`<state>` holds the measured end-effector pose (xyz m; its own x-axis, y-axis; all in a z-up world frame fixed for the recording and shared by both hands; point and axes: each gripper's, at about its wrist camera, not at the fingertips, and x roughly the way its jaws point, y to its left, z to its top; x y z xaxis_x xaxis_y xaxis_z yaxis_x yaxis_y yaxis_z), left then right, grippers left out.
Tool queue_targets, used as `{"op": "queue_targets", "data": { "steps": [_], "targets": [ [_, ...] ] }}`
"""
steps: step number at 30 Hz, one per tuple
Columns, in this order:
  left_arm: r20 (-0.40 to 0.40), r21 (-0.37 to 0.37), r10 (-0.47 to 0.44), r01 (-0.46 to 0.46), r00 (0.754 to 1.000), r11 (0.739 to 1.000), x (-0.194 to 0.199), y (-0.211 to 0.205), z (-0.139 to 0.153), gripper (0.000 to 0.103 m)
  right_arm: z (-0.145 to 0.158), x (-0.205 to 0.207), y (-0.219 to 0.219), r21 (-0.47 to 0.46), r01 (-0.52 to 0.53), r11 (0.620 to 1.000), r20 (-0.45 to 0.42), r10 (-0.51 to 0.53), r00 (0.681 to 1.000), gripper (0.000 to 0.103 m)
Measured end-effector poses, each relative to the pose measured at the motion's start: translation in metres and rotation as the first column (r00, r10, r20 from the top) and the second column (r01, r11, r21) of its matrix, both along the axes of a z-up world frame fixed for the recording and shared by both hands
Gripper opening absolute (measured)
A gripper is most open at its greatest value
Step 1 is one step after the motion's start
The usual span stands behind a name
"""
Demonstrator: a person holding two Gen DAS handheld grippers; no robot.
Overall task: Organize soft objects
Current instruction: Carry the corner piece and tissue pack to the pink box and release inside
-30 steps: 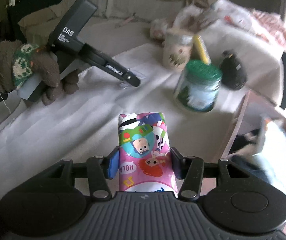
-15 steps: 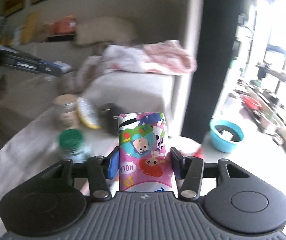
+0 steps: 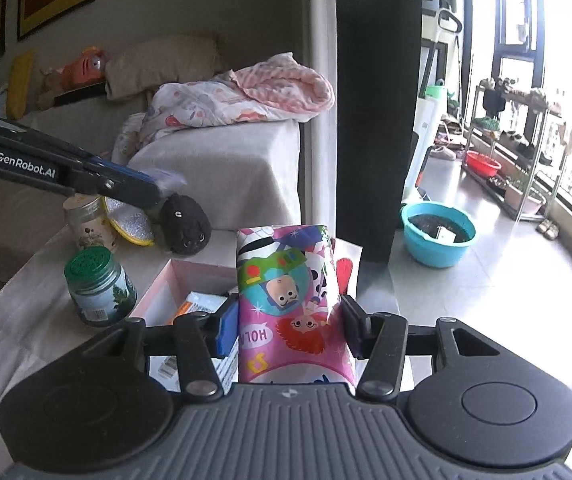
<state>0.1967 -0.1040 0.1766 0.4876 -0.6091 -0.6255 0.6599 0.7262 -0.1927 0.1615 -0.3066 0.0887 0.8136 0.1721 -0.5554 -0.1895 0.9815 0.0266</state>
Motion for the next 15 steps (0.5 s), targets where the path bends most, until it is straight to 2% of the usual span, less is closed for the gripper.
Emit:
{"op": "queue_targets", "data": {
  "steps": [4,7,9,15],
  "targets": [
    [-0.063,-0.024,-0.078,0.077,0.995,0.997,-0.005,-0.012,-0.012,0.016,-0.009,0.000,-0.003,0.021,-0.001,1.000,-0.021,0.001,1.000,0.053],
    [-0.111,-0.020,-0.091,0.089,0.990,0.996,-0.004,-0.019,-0.024,0.016,-0.019,0.003,-0.008,0.058,-0.008,0.998,-0.054,0.011,0.999,0.059],
    [-0.091,0.004,-0.074,0.074,0.993,0.997,-0.004,-0.022,-0.028,0.017,-0.024,0.005,-0.009,0.084,-0.013,0.996,-0.075,0.019,0.997,0.066],
    [-0.022,0.097,-0.019,0.021,1.000,0.995,-0.006,-0.022,-0.039,0.017,-0.025,0.001,-0.005,0.081,-0.024,0.996,-0.069,0.029,0.997,0.067]
  ]
}}
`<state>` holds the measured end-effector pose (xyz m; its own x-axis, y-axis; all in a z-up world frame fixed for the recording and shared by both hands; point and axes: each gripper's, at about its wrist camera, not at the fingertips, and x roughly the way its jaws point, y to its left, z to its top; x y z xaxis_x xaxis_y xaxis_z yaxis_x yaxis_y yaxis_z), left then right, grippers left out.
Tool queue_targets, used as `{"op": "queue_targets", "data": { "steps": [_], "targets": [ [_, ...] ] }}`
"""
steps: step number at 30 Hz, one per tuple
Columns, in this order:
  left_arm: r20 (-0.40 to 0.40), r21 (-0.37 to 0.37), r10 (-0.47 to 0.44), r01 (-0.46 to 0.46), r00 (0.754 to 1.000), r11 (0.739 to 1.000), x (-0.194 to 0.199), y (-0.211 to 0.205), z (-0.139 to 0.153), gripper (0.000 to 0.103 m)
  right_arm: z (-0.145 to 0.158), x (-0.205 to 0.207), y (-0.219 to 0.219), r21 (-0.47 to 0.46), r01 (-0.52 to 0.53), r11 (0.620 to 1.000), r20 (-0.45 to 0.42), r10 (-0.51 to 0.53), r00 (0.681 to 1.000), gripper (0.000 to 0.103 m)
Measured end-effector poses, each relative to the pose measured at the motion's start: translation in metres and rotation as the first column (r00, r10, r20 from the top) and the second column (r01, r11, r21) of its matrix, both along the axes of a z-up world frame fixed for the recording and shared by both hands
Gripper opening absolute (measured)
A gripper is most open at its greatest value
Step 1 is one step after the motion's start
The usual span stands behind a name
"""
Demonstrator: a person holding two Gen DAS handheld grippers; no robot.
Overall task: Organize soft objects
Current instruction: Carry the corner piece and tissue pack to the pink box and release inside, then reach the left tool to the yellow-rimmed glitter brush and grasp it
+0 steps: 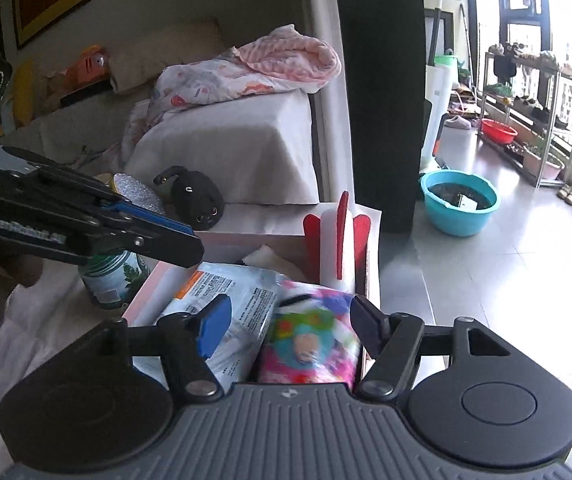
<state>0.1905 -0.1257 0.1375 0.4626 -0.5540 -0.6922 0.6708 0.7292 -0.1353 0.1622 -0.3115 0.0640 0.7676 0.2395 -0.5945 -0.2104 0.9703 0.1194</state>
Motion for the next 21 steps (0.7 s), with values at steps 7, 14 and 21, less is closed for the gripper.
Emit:
{"op": "queue_targets", "data": {
  "steps": [7,14,21],
  "targets": [
    [-0.013,0.063,0.021,-0.020,1.000,0.998,-0.004,0.018,-0.012,0.017,-0.012,0.004,0.007,-0.031,-0.001,1.000,-0.044,0.000,0.999,0.065],
    [-0.036,0.022,0.060,-0.060,0.998,0.998,-0.010,0.040,-0.013,0.017,-0.027,0.010,0.014,-0.061,0.004,0.998,-0.084,-0.009,0.996,0.065],
    [-0.019,-0.153,0.204,-0.205,0.979,0.967,-0.047,0.125,-0.013,0.017,-0.009,0.010,0.021,-0.123,0.021,0.992,-0.091,-0.033,0.995,0.066]
  ]
}}
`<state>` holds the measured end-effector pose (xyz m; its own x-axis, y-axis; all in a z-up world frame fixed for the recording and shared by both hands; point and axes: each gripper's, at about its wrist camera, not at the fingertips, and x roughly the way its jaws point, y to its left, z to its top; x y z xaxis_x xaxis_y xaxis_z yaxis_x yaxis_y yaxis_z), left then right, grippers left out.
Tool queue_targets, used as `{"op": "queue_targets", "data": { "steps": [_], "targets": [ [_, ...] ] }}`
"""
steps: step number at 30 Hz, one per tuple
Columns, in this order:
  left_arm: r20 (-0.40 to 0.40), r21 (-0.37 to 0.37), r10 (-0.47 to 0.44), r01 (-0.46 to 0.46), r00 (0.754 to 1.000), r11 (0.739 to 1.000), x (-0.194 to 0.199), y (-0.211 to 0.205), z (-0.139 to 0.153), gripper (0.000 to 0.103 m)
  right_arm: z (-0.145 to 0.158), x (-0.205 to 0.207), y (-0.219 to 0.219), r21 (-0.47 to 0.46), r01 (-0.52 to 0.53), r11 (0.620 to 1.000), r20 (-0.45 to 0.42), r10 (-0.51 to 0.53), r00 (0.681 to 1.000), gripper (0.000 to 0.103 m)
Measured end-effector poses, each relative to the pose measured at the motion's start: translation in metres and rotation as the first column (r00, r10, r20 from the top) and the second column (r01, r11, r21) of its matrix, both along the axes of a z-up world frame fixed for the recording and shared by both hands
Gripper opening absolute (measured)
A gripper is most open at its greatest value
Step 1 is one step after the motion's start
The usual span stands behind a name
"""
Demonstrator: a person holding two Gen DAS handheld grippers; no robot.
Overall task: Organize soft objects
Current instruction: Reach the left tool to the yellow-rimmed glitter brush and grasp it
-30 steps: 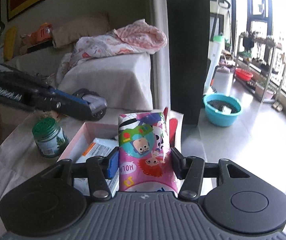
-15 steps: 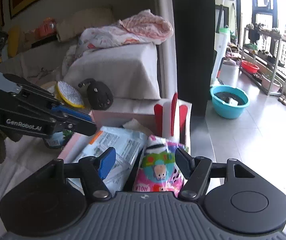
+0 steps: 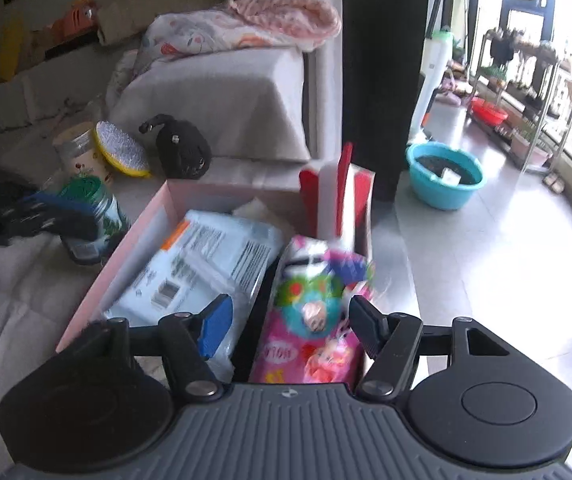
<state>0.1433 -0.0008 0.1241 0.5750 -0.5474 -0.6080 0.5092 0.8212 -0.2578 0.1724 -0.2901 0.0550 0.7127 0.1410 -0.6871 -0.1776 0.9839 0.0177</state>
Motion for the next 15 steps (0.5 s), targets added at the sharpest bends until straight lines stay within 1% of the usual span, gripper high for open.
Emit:
{"op": "queue_targets", "data": {
  "steps": [3,4,5,6,8,10,11,13,15],
  "targets": [
    [0.052,-0.023,0.105,-0.104,0.993,0.994,-0.007,0.044,0.005,0.017,0.026,0.005,0.008,-0.024,0.014,1.000,0.058,-0.013,0.998,0.071],
    [0.060,-0.023,0.139,-0.138,0.988,0.990,-0.005,0.056,0.008,0.017,0.035,0.008,0.013,-0.024,0.007,1.000,0.073,-0.005,0.997,0.076],
    [0.052,-0.029,0.174,-0.172,0.983,0.985,0.000,0.068,0.010,0.016,0.043,0.012,0.020,-0.022,-0.003,1.000,0.089,0.005,0.996,0.078],
    [0.028,-0.043,0.206,-0.204,0.978,0.978,0.008,0.079,0.011,0.016,0.051,0.016,0.027,-0.021,-0.012,1.000,0.104,0.014,0.994,0.078],
    [-0.039,-0.077,0.233,-0.236,0.972,0.969,0.027,0.098,0.012,0.016,0.064,0.028,0.045,-0.010,-0.034,0.999,0.127,0.035,0.991,0.081],
    [-0.110,-0.120,0.263,-0.275,0.959,0.954,0.047,0.111,0.009,0.016,0.071,0.040,0.062,0.025,-0.064,0.998,0.129,0.060,0.990,0.081],
    [-0.147,-0.140,0.282,-0.302,0.948,0.943,0.057,0.116,0.006,0.016,0.072,0.044,0.069,0.047,-0.078,0.996,0.124,0.071,0.990,0.081],
    [-0.195,-0.173,0.309,-0.342,0.931,0.923,0.073,0.122,0.002,0.016,0.070,0.050,0.081,0.092,-0.107,0.990,0.110,0.097,0.989,0.081],
    [-0.210,-0.183,0.336,-0.375,0.918,0.909,0.088,0.120,-0.001,0.017,0.063,0.048,0.090,0.112,-0.124,0.986,0.110,0.112,0.988,0.081]
  ]
}}
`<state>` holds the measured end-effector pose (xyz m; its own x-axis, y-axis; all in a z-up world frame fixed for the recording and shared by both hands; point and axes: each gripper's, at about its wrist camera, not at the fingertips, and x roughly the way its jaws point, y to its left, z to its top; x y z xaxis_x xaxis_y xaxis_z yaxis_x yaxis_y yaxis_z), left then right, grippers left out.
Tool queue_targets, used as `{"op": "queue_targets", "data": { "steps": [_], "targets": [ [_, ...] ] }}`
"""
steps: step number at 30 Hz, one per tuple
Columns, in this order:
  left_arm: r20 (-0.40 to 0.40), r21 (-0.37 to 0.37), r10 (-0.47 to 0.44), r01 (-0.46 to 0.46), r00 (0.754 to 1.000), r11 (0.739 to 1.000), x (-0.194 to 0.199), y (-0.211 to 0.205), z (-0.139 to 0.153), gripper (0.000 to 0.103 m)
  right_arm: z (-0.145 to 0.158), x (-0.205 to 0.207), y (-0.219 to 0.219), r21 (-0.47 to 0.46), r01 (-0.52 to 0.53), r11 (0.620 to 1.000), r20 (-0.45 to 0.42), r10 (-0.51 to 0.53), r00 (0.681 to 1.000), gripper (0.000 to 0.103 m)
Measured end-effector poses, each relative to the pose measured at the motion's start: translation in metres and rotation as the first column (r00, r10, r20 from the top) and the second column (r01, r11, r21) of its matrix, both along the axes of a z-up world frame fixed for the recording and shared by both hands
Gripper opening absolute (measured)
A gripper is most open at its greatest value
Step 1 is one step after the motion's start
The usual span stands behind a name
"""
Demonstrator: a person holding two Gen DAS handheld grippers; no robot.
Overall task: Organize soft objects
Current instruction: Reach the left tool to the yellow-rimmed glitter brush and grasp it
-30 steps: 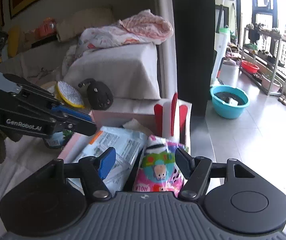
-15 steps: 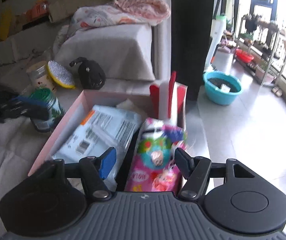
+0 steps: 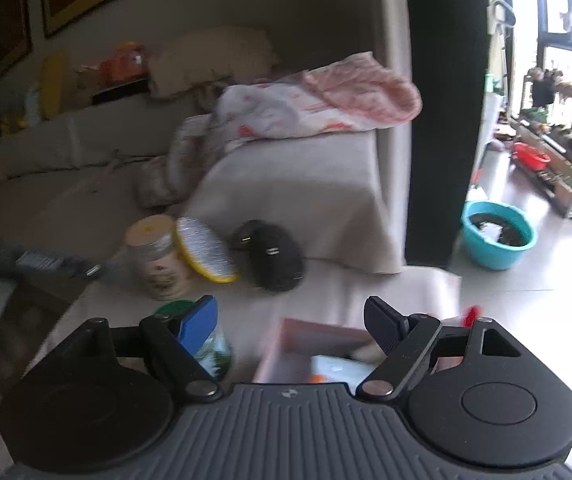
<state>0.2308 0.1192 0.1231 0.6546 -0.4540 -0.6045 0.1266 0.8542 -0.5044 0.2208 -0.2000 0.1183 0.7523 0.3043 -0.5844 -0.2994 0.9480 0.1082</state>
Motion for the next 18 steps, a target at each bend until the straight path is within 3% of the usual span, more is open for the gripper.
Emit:
{"op": "queue_targets", "data": {
  "steps": [6,11,18],
  "targets": [
    [-0.021,0.020,0.067,-0.066,0.998,0.998,0.035,-0.020,-0.008,0.018,-0.031,-0.043,0.019,-0.073,-0.067,0.995,0.040,0.070,0.997,0.081],
    [-0.035,0.164,0.120,-0.112,0.992,0.980,0.052,-0.042,-0.012,0.020,-0.047,-0.078,0.022,-0.167,-0.162,0.973,0.036,0.170,0.985,0.081],
    [-0.046,0.271,0.135,-0.117,0.990,0.955,0.081,-0.066,-0.018,0.026,-0.054,-0.090,-0.003,-0.121,-0.158,0.980,0.038,0.163,0.986,0.081]
  ]
}}
